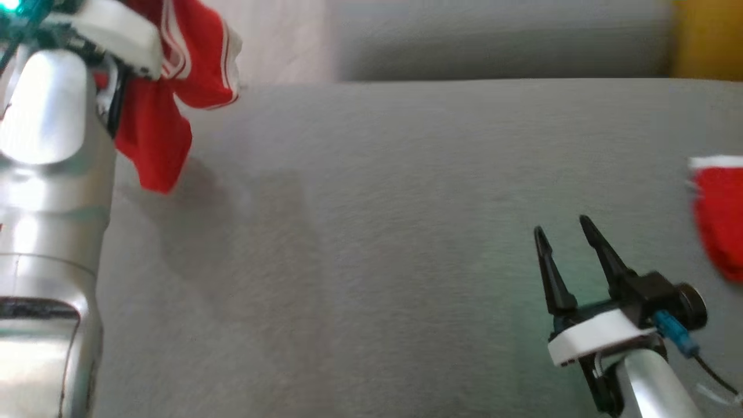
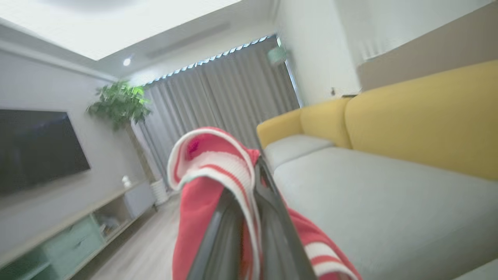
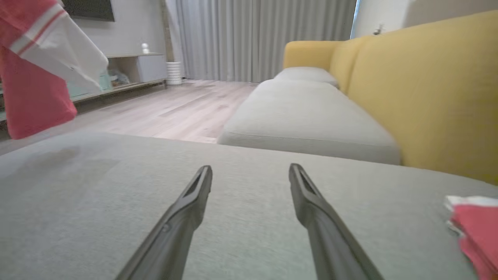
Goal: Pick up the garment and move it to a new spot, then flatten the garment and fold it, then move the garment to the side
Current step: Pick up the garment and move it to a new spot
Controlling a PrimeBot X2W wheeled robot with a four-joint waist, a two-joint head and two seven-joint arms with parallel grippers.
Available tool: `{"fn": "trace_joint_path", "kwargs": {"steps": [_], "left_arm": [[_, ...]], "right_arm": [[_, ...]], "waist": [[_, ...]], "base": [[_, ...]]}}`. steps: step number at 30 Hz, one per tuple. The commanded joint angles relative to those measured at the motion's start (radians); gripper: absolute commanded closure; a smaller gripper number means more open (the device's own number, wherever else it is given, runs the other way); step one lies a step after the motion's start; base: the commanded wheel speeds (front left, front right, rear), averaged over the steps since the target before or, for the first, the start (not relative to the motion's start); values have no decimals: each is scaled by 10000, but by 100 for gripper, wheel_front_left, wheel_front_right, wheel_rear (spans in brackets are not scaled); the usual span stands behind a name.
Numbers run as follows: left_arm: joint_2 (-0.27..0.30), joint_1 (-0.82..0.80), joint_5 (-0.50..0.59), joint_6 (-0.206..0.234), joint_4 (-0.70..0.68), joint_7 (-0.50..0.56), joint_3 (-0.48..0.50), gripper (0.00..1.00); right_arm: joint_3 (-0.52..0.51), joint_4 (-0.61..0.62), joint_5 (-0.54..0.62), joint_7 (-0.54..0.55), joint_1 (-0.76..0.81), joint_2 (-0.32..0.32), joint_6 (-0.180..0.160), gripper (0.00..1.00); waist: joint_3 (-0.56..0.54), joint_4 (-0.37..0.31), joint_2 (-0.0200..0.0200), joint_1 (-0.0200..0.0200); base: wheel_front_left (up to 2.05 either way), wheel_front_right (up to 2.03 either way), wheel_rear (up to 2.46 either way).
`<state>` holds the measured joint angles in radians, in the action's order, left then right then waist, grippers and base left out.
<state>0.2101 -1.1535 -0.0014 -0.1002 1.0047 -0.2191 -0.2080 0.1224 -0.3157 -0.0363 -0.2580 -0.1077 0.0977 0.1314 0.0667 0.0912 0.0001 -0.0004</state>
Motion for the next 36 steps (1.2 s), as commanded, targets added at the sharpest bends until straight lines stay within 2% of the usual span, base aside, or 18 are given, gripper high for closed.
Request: {"fn": "trace_joint_path", "kwargs": {"steps": [1,3,8,14,19,23,24,25,29,31,33,36], "left_arm": [[267,-791,64,-61,-776,69,-78,100],[220,-782,80,-87,-1044,152,-177,100],[-53,-348,-151,-208,-2435,841,-553,100],[-213,1070,-620,-275,-3958,1842,-1106,100],[-371,2821,-1103,-292,-4391,2154,-1629,100],[-632,4063,-1328,-247,-3712,1787,-1954,100],[-700,4285,-1339,-132,-3452,1589,-1971,61],[-773,4482,-1304,37,-3189,1343,-2003,0],[-1155,5076,-1376,708,-2560,-29,-1971,0],[-1338,5459,-1582,988,-2611,-326,-1869,0],[-1440,5951,-1703,1246,-2975,-409,-1799,0],[-1513,7078,-1851,1691,-4220,-421,-1489,0]], "right_arm": [[51,372,-192,-38,-200,-96,-7,0],[-4,408,-211,-38,-188,-125,-7,0],[-312,618,-395,-38,-204,-271,-7,0],[-194,693,-511,-38,-368,-391,-7,0],[-79,758,-653,-38,-533,-453,-7,0],[126,733,-816,-38,-686,-469,-7,0],[185,722,-876,-38,-721,-470,-7,0],[222,708,-900,-38,-741,-470,-7,0],[187,641,-906,-38,-681,-472,-7,0],[104,593,-875,-38,-570,-473,-7,0],[17,538,-829,-38,-396,-473,-7,0],[-179,453,-795,-38,-46,-473,-7,0]], "waist": [[-998,-1601,-1,4],[-1050,-1851,-1,4],[-1032,-3059,-1,4],[-310,-4161,-1,4],[605,-4635,-1,4],[1220,-4642,-1,4],[1310,-4607,-1,4],[1376,-4544,-1,4],[1315,-4124,-1,4],[1100,-3797,-1,4],[774,-3430,-1,4],[156,-2868,-1,4]], "base": [[0,0,0],[0,0,0],[0,0,0],[0,0,0],[0,0,0],[0,0,0],[0,0,0],[0,0,0],[0,0,0],[0,0,0],[0,0,0],[0,0,0]]}}
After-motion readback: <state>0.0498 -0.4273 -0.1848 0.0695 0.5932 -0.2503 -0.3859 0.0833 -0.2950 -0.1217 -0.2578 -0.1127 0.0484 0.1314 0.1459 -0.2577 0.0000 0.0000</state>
